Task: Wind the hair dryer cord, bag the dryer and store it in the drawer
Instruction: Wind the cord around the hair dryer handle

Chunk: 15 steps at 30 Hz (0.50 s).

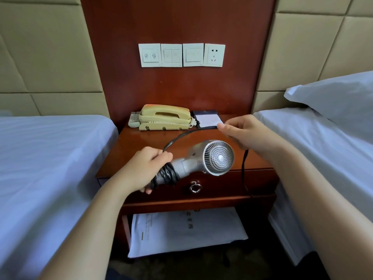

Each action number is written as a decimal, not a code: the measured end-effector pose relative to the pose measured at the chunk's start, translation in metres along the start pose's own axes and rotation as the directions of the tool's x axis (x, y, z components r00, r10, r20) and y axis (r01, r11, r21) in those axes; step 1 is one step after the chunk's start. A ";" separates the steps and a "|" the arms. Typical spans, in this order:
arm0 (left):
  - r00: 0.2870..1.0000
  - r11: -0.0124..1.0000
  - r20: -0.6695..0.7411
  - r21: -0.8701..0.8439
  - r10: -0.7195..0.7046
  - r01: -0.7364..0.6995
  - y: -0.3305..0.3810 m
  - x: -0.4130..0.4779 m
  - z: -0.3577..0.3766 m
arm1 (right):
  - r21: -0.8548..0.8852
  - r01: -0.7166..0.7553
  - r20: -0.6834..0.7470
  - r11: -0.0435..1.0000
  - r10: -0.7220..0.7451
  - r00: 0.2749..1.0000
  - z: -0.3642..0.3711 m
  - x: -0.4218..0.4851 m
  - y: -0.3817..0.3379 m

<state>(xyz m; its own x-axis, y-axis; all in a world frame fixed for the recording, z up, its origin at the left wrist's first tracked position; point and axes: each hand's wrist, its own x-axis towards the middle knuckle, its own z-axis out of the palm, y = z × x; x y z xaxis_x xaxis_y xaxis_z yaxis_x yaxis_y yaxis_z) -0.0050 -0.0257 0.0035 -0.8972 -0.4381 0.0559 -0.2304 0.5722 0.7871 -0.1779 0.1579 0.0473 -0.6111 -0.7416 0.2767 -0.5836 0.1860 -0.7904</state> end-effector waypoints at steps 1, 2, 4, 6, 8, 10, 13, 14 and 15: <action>0.999 0.997 0.053 -0.071 0.012 -0.009 0.002 -0.001 0.002 | 0.002 -0.011 -0.020 1.000 0.011 1.000 0.001 0.001 0.004; 0.994 0.989 0.104 -0.144 0.033 -0.018 0.005 -0.002 0.004 | 0.018 -0.027 -0.035 0.999 0.027 0.999 0.002 0.002 0.009; 0.980 0.954 0.179 -0.297 0.087 -0.031 0.010 -0.004 0.006 | 0.077 -0.064 -0.037 0.995 0.067 0.997 0.005 0.004 0.016; 0.970 0.897 0.203 -0.440 0.137 -0.034 0.014 -0.006 0.006 | 0.124 -0.100 -0.022 0.987 0.103 0.994 0.008 0.009 0.023; 0.976 0.841 0.166 -0.539 0.143 -0.031 0.016 -0.006 0.006 | 0.110 -0.116 -0.061 0.987 0.124 0.990 0.012 0.012 0.031; 0.991 0.787 0.069 -0.615 0.118 -0.051 0.016 -0.005 0.008 | 0.055 -0.134 -0.104 0.989 0.139 0.985 0.018 0.012 0.035; 0.997 0.661 -0.030 -0.747 0.070 -0.069 0.016 0.002 0.005 | -0.059 -0.074 -0.043 0.996 0.071 0.997 0.027 0.008 0.033; 0.997 0.620 -0.013 -0.782 0.077 -0.058 0.015 0.006 0.002 | -0.100 -0.070 0.021 0.993 0.072 0.997 0.028 0.006 0.031; 0.998 0.597 -0.014 -0.801 0.059 -0.046 0.013 0.009 -0.001 | -0.127 -0.079 0.101 0.989 0.092 0.991 0.028 0.002 0.028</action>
<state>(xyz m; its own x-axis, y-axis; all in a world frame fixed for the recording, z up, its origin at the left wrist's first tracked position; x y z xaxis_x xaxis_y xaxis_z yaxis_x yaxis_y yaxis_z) -0.0156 -0.0233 0.0146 -0.9039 -0.4133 0.1102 0.2053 -0.1932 0.9594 -0.1810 0.1436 0.0108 -0.6051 -0.7825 0.1467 -0.5972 0.3242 -0.7337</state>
